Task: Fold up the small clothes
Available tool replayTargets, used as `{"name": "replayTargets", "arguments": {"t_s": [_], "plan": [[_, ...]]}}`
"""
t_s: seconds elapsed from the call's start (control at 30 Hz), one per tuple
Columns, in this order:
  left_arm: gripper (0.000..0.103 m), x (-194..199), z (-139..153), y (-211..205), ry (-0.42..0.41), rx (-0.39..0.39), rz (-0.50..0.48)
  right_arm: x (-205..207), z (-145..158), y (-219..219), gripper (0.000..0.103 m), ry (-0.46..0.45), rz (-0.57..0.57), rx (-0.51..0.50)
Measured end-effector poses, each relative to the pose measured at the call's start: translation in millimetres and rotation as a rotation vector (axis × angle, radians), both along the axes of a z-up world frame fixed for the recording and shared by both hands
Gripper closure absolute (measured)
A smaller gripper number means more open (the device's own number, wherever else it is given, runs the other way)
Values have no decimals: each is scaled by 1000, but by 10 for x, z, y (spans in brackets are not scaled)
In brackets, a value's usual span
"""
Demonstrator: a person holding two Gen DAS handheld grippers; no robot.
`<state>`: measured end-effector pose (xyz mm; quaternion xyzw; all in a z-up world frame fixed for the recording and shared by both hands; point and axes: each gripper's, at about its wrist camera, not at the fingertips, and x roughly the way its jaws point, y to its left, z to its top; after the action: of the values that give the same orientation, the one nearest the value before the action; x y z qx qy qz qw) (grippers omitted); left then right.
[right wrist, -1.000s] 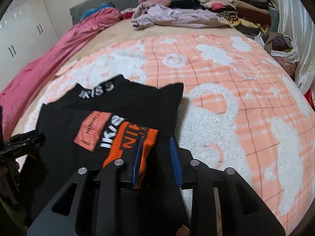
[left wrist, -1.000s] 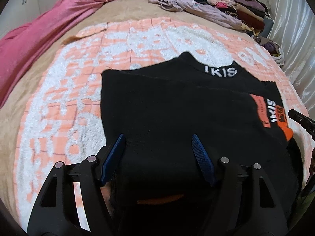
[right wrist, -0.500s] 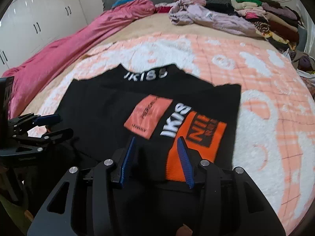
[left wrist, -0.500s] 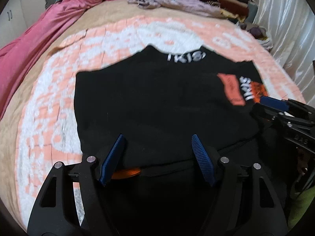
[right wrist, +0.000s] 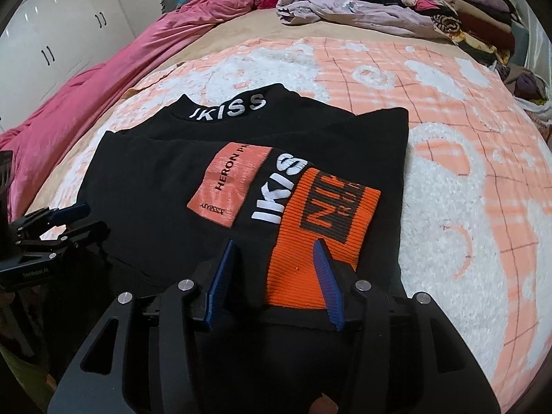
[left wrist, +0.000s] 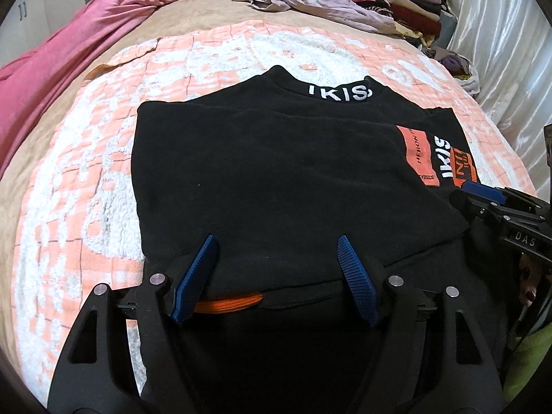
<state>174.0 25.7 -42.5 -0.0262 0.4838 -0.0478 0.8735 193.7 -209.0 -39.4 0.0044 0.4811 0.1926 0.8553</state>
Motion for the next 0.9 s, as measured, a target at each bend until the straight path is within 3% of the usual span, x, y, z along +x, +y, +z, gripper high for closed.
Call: {"name": "replayTargets", "arguments": {"t_s": [0.33,0.7,0.9], "plan": [[38,-25,15,0,-6,-2,13,-18,16,-52,56,3,-16,30],[37,-32,33,-4,-6,1,16,-82,91,-61,34,-13,-21,60],[36,-56,47,3,-7,1,17,-99,118,-96,33,-16,-41,63]]}}
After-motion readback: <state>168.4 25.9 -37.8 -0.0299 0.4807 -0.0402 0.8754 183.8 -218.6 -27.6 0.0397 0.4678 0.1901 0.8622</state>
